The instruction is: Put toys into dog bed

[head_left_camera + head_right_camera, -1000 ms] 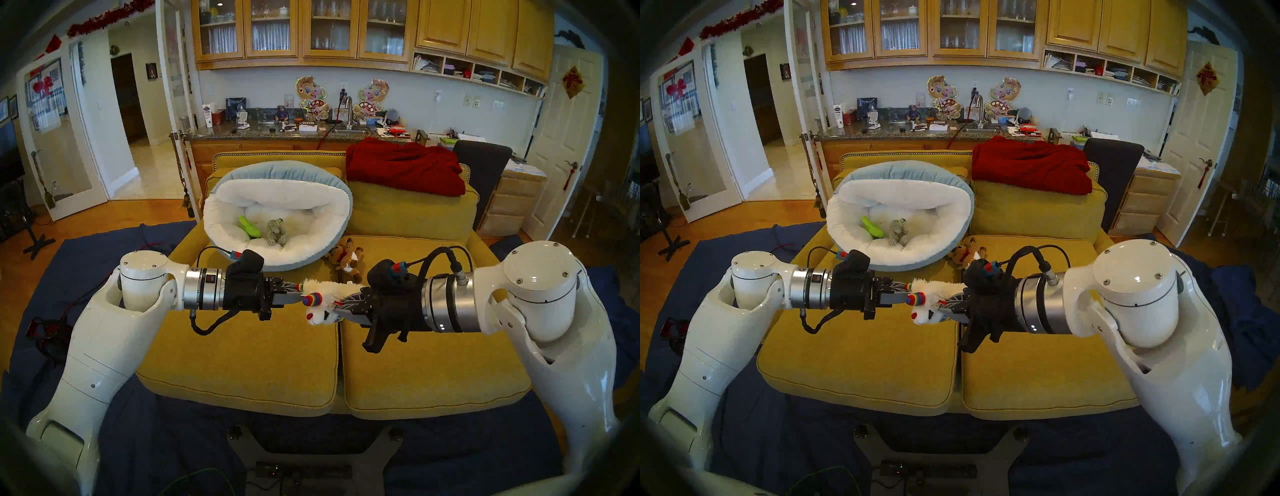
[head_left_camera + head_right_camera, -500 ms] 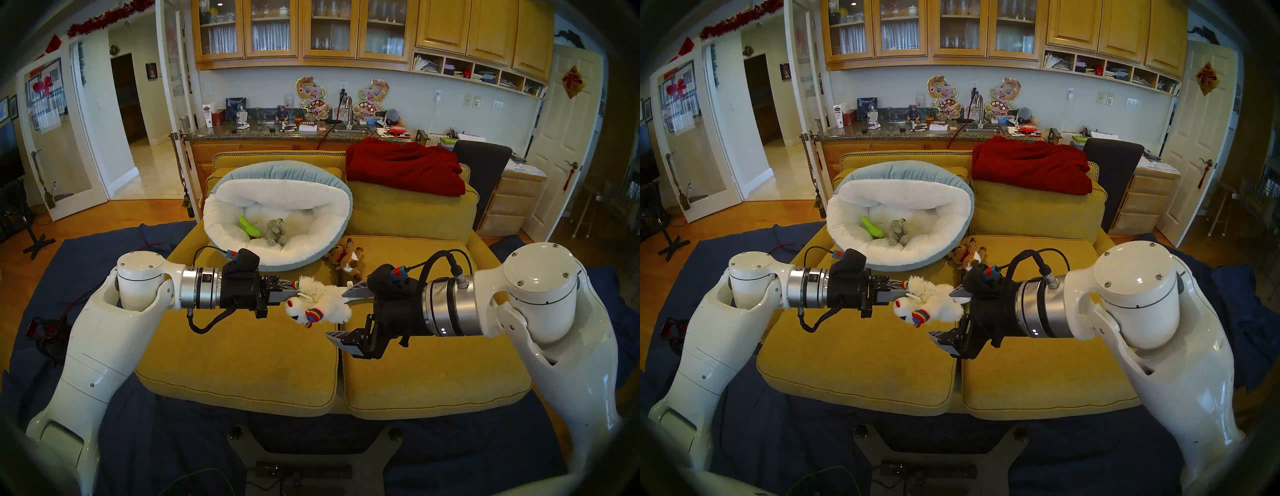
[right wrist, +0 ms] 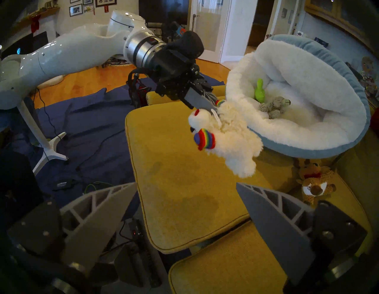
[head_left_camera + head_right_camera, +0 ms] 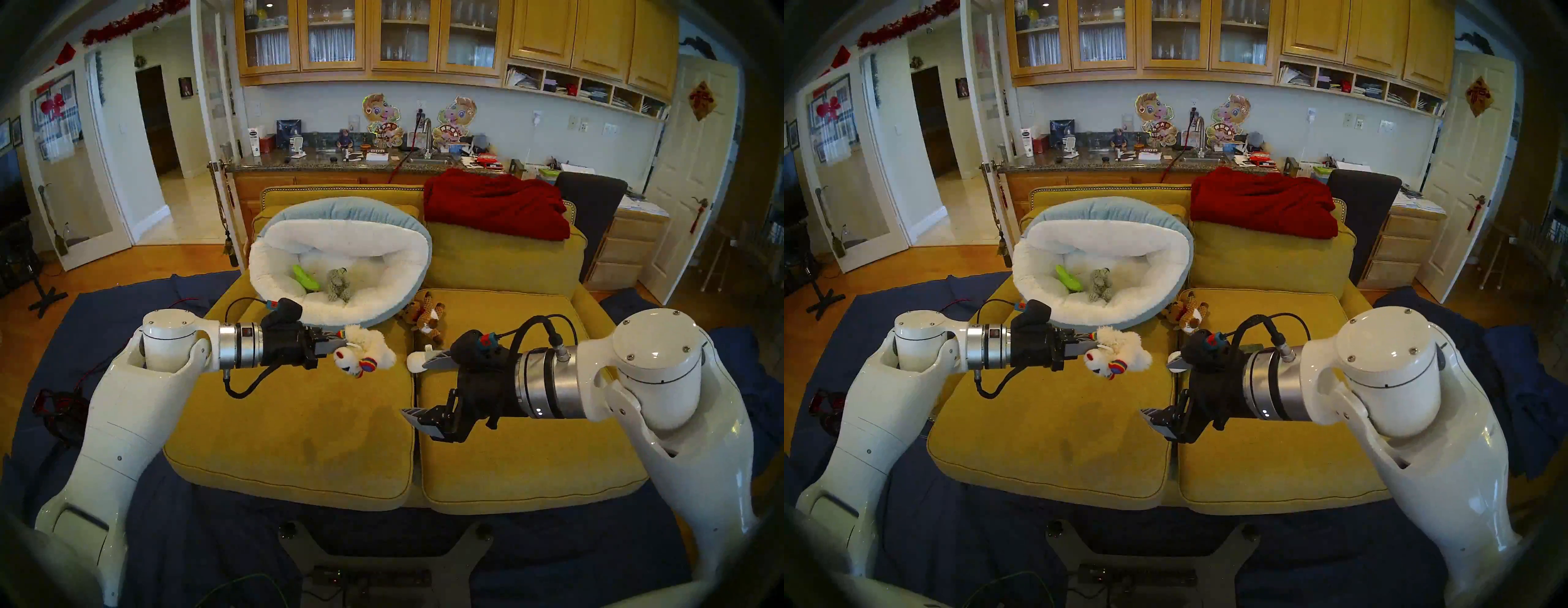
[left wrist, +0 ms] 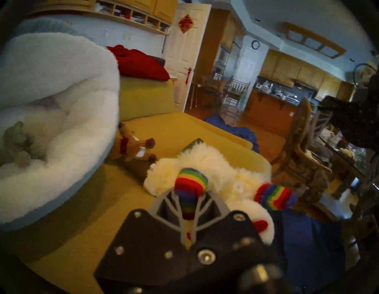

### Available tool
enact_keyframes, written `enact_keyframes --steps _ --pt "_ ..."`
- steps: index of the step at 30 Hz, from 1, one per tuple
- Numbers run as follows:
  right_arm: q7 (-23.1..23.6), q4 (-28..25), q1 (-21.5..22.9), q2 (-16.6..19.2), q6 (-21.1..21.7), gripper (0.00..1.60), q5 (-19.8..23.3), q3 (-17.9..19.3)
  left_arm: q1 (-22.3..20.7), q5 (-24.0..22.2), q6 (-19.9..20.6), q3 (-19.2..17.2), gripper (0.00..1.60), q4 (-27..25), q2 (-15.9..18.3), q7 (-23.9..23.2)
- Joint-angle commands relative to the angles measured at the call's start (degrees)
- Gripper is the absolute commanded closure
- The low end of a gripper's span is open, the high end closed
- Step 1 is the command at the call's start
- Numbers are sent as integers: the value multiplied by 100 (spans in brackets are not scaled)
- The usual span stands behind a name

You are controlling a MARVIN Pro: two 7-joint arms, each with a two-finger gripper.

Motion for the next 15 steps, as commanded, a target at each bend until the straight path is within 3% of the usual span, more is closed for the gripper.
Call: enact_keyframes --steps 1,4,6,7,15 --pt "-139 -97 -21 -121 -42 0 -60 7 -648 -88 0 -309 160 44 -110 203" --pt "-162 -97 -40 -137 -48 0 -84 -1 -687 -140 13 -506 160 -2 -146 355" --pt "-184 -97 -54 -154 -54 0 -101 -8 -971 -125 55 -490 160 169 -166 426" --pt "-194 -97 -60 -163 -57 0 -110 -11 -803 -146 38 -617 160 41 -179 517" --pt "-243 -97 -76 -208 -61 0 -159 -36 -1216 -59 102 -629 160 402 -385 1050"
